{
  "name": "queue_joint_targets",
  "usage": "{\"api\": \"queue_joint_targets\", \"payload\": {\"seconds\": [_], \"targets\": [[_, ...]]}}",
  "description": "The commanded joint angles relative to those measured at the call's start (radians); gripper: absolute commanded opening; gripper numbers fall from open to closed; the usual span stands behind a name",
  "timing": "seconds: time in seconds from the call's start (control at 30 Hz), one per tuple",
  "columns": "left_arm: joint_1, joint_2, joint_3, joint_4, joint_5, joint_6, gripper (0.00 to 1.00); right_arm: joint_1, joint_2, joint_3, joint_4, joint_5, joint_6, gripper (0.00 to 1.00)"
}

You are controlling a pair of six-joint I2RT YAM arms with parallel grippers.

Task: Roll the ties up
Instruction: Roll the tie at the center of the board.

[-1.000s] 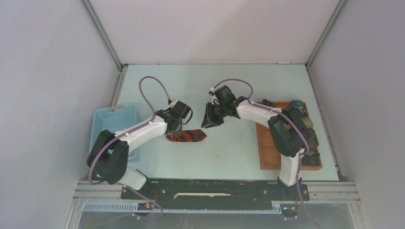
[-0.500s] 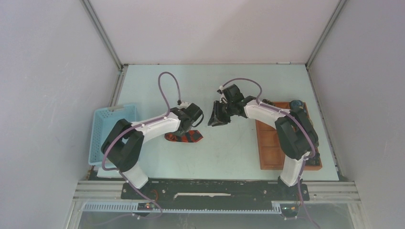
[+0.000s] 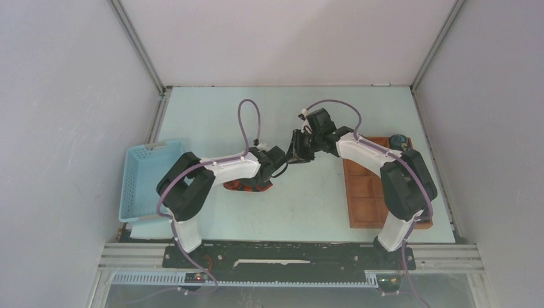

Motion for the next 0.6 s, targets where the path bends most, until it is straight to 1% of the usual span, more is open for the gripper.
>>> {"api": "queue_joint_targets", "payload": {"seconds": [0.0, 0.07, 0.3, 0.57], "targets": [[-0.022, 0.035, 0.039, 0.011, 0.027, -0.053, 0.52, -0.007, -0.066, -0.002, -0.001, 0.005, -0.017, 0.31], [-0.027, 0.039, 0.043, 0.014, 0.042, -0.059, 0.55, -0.007, -0.072, -0.003, -0.005, 0.005, -0.017, 0.31], [-0.034, 0.005, 0.054, 0.011, 0.096, -0.067, 0.61, -0.009, -0.083, -0.002, -0.002, 0.005, -0.010, 0.30], [-0.034, -0.108, 0.063, 0.015, 0.149, -0.060, 0.73, -0.008, -0.089, -0.002, 0.007, 0.002, 0.002, 0.31]]}}
